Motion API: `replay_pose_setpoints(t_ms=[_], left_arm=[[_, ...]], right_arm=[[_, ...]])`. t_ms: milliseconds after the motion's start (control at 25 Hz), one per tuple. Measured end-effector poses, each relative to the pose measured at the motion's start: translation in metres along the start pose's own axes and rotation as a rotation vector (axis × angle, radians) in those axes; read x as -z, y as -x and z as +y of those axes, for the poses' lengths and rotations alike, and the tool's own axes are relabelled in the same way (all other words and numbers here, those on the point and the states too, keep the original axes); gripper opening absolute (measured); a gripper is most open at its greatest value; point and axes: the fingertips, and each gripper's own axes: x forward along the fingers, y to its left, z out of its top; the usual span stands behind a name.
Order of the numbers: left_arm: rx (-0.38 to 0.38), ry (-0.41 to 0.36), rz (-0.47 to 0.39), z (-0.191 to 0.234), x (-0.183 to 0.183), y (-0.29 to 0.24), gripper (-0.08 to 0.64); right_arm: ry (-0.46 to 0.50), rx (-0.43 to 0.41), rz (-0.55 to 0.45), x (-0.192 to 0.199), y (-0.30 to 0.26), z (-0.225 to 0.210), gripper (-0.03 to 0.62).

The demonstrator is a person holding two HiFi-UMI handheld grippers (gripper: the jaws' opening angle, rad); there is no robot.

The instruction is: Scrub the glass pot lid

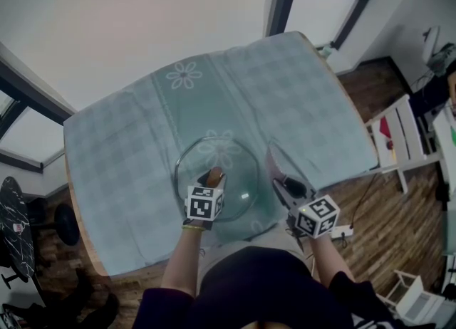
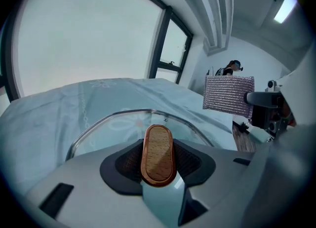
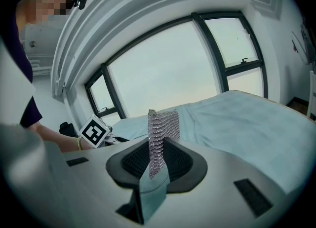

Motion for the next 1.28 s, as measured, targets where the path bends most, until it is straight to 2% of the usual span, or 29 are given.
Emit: replay_pose_setpoints(t_ms=[320, 720, 760, 840, 960, 1080, 1280], left_arm=[[-0.046, -0.032, 0.030, 0.000, 0.005, -0.008, 0.167], [-0.056, -0.033, -0.006, -0.001, 0.004, -0.008, 0.169], [-0.049, -0.032, -0.015, -0.002, 0.003, -0.008, 0.174], [-0.049, -0.038, -0.036, -0.005, 0.001, -0.006, 0.240], [-0.075, -0.050, -0.056, -0.005, 0.000, 0.000, 0.269], [-0.096, -0.019, -0.089, -0.006, -0.003, 0.011, 0.273], [-0.159, 0.074, -0.160, -0.006, -0.010, 0.036, 0.273]], right_arm=[[-0.007, -0.005, 0.012, 0.005, 0.001, 0.001, 0.083], [0.004, -0.033, -0.007, 0.002, 0.001, 0.015, 0.083], [0.006, -0.035, -0.012, 0.001, 0.001, 0.016, 0.082], [0.006, -0.046, -0.017, 0.001, 0.002, 0.018, 0.083], [0.006, -0.069, -0.019, -0.001, 0.002, 0.021, 0.083], [0.017, -0.102, -0.015, -0.005, 0.002, 0.023, 0.083], [0.060, -0.193, -0.002, -0.017, 0.002, 0.032, 0.083]])
